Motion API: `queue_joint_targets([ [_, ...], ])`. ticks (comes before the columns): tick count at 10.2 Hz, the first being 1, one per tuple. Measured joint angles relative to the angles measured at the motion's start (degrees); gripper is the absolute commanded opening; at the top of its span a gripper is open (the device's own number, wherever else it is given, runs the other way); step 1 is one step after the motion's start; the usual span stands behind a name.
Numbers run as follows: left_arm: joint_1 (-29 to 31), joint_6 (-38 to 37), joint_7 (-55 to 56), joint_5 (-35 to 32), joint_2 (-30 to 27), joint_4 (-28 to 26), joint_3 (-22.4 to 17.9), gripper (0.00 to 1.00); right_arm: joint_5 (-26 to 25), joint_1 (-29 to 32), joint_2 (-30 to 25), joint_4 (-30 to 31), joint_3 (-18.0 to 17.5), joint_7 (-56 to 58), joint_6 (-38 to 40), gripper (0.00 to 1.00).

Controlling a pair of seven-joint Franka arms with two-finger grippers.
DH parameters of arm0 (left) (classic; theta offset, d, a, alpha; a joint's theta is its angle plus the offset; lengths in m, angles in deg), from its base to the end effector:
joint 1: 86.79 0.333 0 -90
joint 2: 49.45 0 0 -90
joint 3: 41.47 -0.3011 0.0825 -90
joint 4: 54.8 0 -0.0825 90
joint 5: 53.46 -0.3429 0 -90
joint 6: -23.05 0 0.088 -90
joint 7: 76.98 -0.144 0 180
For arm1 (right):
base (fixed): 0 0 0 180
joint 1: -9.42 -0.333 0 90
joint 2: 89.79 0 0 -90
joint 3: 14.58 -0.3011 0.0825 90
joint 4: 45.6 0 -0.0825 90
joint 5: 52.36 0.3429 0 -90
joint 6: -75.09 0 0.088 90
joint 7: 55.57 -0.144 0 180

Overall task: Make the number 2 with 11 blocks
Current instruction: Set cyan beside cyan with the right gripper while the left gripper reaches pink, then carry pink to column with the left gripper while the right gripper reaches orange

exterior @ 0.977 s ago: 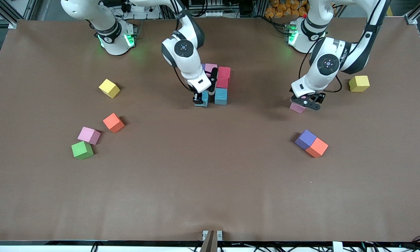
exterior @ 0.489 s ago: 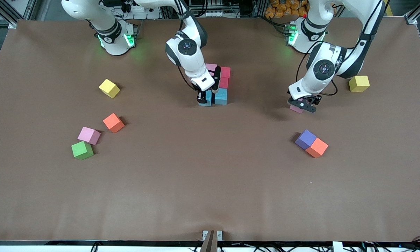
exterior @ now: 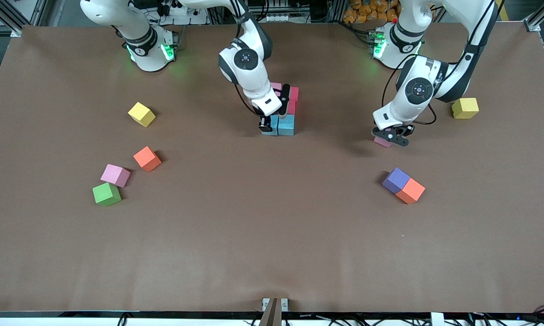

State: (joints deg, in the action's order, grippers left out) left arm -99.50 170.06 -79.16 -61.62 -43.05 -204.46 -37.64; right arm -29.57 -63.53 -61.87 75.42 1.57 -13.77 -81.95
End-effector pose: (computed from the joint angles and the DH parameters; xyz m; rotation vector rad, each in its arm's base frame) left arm 0.3780 -0.1125 0.1872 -2.9758 0.6850 0.2266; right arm 0.3212 0.4714 0.1899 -2.3244 -1.9765 -0.2563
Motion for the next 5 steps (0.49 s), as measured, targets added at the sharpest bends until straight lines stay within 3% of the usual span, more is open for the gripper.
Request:
queue_joint_targets([
  [1,-0.33,0.02,-0.01,1.45,-0.17,0.77,0.03,0.19,0.06,-0.13,0.12,-0.03,0.0,0.0,-0.33,0.02],
  [2,-1.17,-0.21,-0.02,3.24,-0.44,1.71,0.08,0.19,0.09,-0.23,0.28,-0.03,0.0,0.0,-0.7,0.22],
  [3,-2.3,-1.35,-0.02,5.08,-0.77,2.88,0.23,0.19,0.1,-0.25,0.31,-0.03,0.0,0.0,-0.78,0.99],
  [5,-3.4,-6.64,0.09,7.42,-1.87,6.34,0.96,0.2,0.42,-0.26,0.48,-0.04,0.01,0.0,-0.94,1.0],
])
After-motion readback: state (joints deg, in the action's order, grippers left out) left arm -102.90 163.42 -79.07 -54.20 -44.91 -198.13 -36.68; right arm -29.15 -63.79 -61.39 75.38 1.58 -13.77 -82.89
